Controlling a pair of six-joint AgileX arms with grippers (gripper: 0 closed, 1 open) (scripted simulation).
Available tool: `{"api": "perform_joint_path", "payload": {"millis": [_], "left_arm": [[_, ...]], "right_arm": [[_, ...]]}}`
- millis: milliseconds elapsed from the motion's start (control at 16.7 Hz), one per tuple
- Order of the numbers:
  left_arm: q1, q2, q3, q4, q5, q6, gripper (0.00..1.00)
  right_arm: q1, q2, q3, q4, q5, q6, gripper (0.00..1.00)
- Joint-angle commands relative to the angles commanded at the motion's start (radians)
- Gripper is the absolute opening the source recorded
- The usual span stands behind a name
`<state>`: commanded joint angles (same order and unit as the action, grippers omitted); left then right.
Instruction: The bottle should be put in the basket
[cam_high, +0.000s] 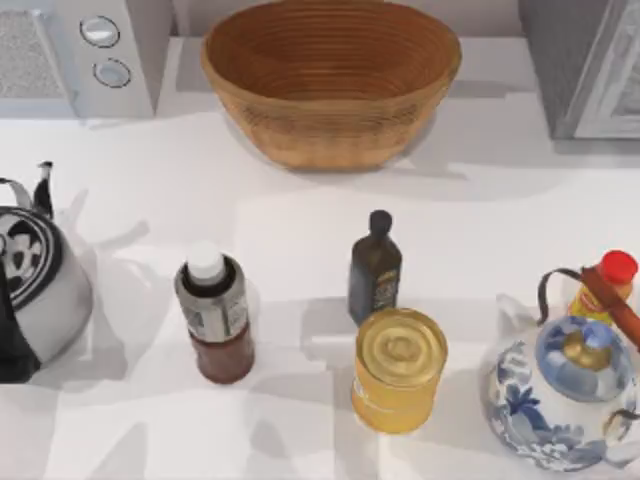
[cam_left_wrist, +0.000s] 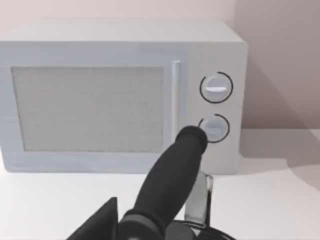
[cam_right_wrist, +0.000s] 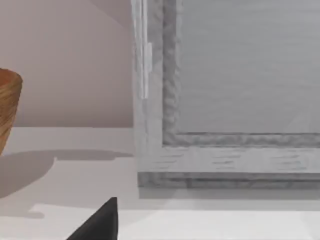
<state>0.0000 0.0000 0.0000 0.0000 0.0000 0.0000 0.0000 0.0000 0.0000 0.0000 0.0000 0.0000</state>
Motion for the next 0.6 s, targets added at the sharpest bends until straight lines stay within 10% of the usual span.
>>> {"api": "perform_joint_path", "payload": {"millis": [600], "left_arm": [[-0.122, 0.383, 0.084, 0.326, 0.152, 0.045, 1.00]], "right_arm": [[0.000, 0.000, 0.000, 0.000, 0.000, 0.000, 1.00]]}}
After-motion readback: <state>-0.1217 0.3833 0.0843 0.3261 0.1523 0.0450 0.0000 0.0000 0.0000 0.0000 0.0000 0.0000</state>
